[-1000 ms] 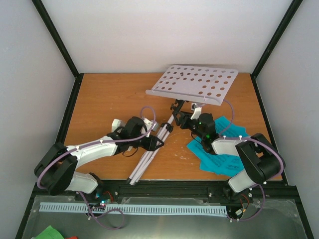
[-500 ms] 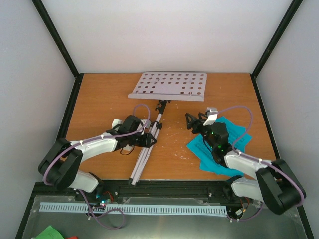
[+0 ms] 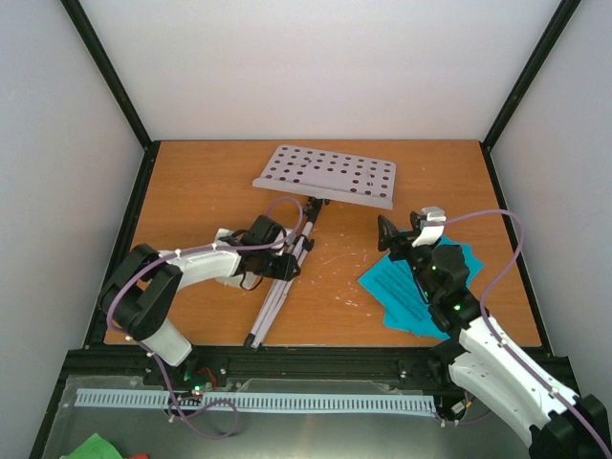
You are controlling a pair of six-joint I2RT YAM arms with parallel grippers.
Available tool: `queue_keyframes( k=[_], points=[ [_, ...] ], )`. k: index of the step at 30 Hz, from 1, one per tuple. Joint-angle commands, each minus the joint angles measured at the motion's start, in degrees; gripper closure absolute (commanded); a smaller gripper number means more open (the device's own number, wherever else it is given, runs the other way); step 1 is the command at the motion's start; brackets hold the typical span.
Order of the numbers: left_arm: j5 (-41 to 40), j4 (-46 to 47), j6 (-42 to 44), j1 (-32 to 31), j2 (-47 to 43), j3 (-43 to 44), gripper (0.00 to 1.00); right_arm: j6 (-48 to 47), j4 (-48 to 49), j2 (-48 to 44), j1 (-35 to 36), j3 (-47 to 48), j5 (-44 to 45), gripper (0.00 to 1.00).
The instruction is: Pack up the instrument practice props
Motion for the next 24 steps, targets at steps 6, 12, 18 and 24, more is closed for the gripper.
queue_keyframes(
  k=[6, 12, 18, 24],
  points=[
    [-6.64, 10.58, 9.10, -1.05, 4.67, 12.73, 0.87, -3.99, -8.28, -6.01, -0.27, 3.22, 1.72, 0.09],
    [-9.89, 8.88, 10.25, -2.51, 7.85, 14.19, 0.72, -3.39, -7.93, -4.33, -0.22, 3.29, 0.55, 0.09],
    [-13.19, 7.01, 10.83, -4.09, 10.64, 15.21, 0.56, -3.09, -7.55, -3.40, -0.22, 3.52, -0.18, 0.09],
    [-13.20, 7.22, 10.60, -4.43, 11.16, 14.64, 0.48, -3.18, -8.27, -3.82, -0.24, 3.76, -0.54, 0.09]
  ],
)
